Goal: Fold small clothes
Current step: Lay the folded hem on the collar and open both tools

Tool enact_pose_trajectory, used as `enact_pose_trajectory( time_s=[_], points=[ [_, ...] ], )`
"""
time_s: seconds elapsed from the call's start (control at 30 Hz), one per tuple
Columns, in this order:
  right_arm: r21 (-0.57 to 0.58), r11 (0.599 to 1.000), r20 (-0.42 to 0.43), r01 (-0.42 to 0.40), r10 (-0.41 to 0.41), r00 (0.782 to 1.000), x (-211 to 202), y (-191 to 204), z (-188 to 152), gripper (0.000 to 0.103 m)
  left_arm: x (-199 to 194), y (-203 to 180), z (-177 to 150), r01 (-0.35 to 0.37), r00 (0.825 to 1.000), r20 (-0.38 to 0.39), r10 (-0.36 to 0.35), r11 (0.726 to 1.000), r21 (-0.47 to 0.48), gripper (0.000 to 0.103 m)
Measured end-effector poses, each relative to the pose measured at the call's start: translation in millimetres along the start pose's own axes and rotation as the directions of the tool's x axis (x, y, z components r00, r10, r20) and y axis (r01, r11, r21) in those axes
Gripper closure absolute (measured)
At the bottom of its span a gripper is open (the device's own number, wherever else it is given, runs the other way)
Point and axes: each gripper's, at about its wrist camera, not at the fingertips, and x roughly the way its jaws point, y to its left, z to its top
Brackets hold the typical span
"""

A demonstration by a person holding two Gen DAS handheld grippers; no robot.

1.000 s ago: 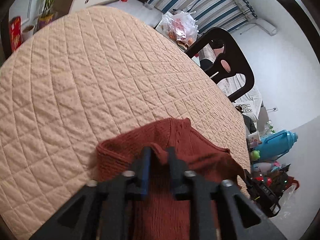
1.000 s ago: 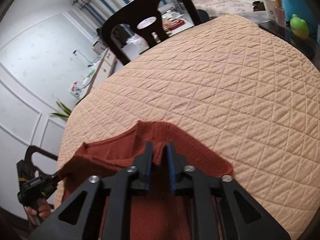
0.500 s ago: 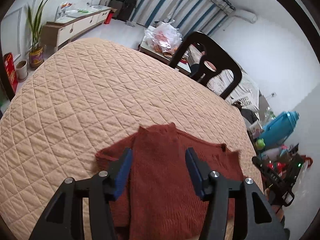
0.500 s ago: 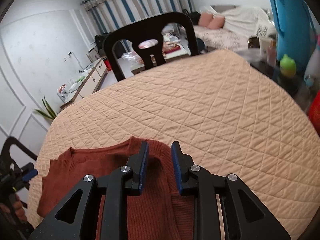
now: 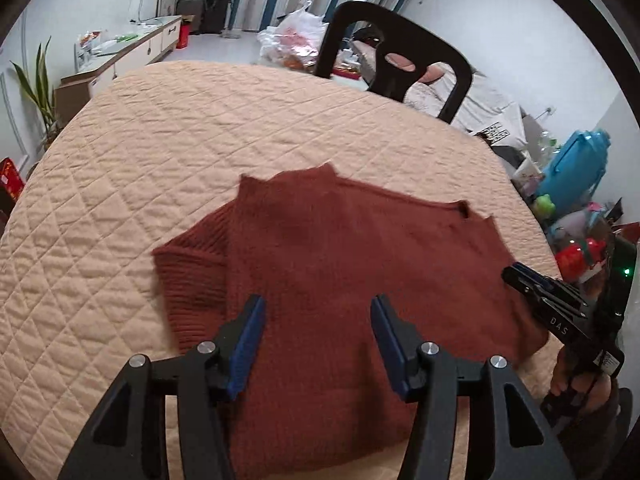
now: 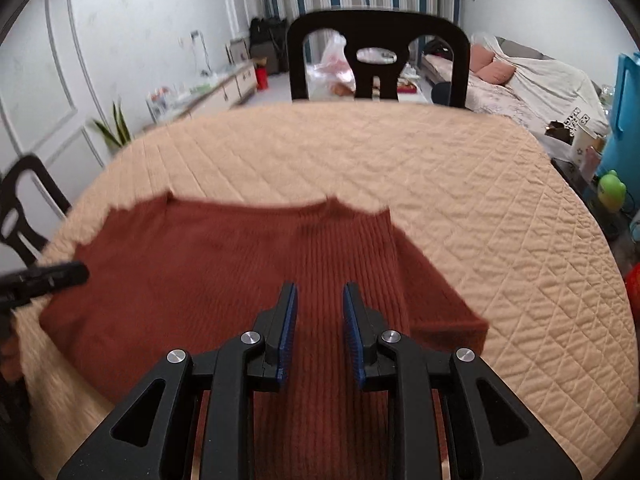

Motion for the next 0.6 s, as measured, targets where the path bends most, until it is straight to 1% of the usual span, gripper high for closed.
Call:
enact_pose_trajectory(
  time_s=[0.03, 0.17, 0.27, 0.3, 0.37, 0.47, 0.53, 0.6],
  points=[
    [-0.009, 1.0, -0.009, 0.016, -0.016, 1.0, 3, 0, -2, 0.079, -1, 2, -1, 0.011, 1.0, 0.003, -0.011, 1.0, -0.001, 0.046],
    [0.021, 1.0, -0.009, 0.017, -0.016, 1.0, 5, -7, -6, 0.079, -3, 4, -4, 0.016, 1.0, 0.004, -0.017, 1.0, 0.012, 0.046],
    [0.031, 0.999, 0.001, 0.027, -0.027, 1.0, -5, -5, -6, 0.079, -9, 5, -5, 0.017, 1.0, 0.016, -0.017, 1.0, -0.001, 0.045],
    [0.026, 0.999, 0.01, 0.022, -0.022, 1.0, -8, -2, -7, 0.079, -13, 4, -6, 0.006, 1.0, 0.027, -0.006, 1.0, 0.0, 0.045],
    [0.01, 1.0, 0.033, -0.005, 0.005, 0.999, -17, 4, -8, 0.079, -20, -4, -7, -0.013, 0.998, 0.056, 0.011, 0.999, 0.032, 0.045],
    [-0.035, 0.997, 0.066, -0.07, 0.072, 0.995, -32, 19, -12, 0.079, -33, -18, -13, 0.029, 0.995, 0.097, -0.039, 0.994, 0.101, 0.045],
    [-0.079, 0.988, 0.074, -0.136, 0.142, 0.987, -41, 33, -18, 0.079, -36, -29, -17, 0.057, 0.993, 0.093, -0.072, 0.987, 0.153, 0.045],
    [-0.119, 0.979, 0.071, -0.167, 0.176, 0.982, -44, 47, -23, 0.078, -33, -37, -22, 0.07, 0.993, 0.078, -0.085, 0.981, 0.181, 0.045]
  ],
)
